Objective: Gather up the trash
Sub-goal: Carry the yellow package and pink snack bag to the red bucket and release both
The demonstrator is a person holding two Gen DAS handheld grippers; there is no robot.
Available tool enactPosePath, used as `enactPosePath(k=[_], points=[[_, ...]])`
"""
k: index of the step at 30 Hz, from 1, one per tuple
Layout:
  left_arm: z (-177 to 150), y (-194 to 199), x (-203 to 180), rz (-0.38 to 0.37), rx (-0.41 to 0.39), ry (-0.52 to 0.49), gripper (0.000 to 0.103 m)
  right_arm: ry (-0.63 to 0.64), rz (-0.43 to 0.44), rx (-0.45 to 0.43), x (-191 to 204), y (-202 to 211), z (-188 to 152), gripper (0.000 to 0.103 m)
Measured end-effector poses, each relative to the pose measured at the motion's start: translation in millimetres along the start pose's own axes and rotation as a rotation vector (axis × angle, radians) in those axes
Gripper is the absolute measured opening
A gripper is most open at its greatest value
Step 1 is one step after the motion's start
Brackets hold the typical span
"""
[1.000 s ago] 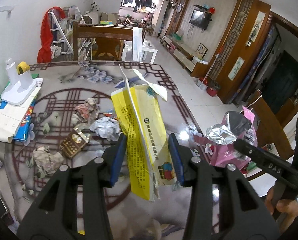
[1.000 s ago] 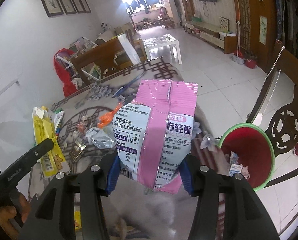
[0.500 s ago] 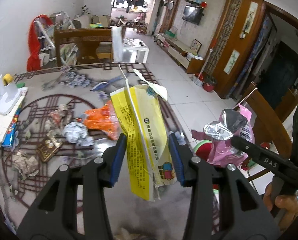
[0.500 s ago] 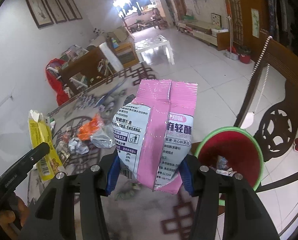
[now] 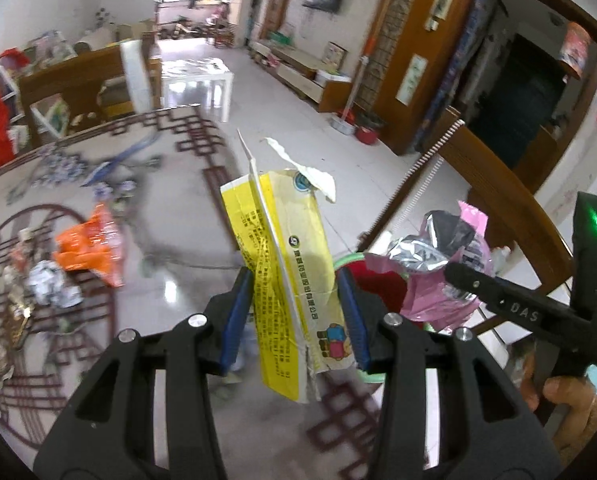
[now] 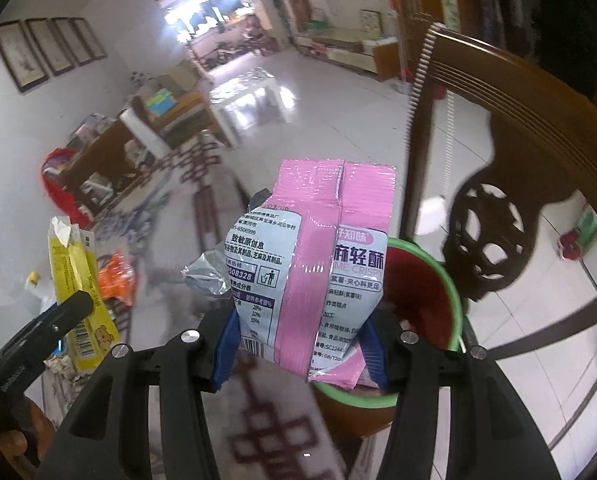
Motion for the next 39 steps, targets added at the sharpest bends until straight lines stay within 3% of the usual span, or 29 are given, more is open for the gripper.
enactPosePath(k=[9, 29, 33, 37, 39], points=[[8, -47, -58, -0.050, 0.075, -0.117, 0.042, -0.114, -0.036, 0.034, -58, -4, -8, 0.051], [10, -88, -108, -0.119, 0.167, -0.224, 0.045, -0.219, -0.081, 0.065, -96, -10, -21, 0.051], [11, -89, -110, -0.134, 0.173, -0.227, 0.048, -0.219, -0.088, 0.071, -98, -12, -18, 0.051], [12, -86, -110, -0.146, 0.157, -0.218, 0.065, -0.215, -0.090, 0.063, -98, -12, -13, 0.053], [13, -83, -110, -0.144, 0.148, -0.221, 0.068, -0.215, -0.085, 0.056, -98, -13, -10, 0.061]])
Point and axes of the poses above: each gripper's, at about its wrist camera, not at the fingertips, and y roughly against the way its jaws point, x to its left, z to its top, the point moved 8 cm from there along -y, roughly the way its jaws point, and after that the axes turned 15 degrees about x, right-handed, at the moved point
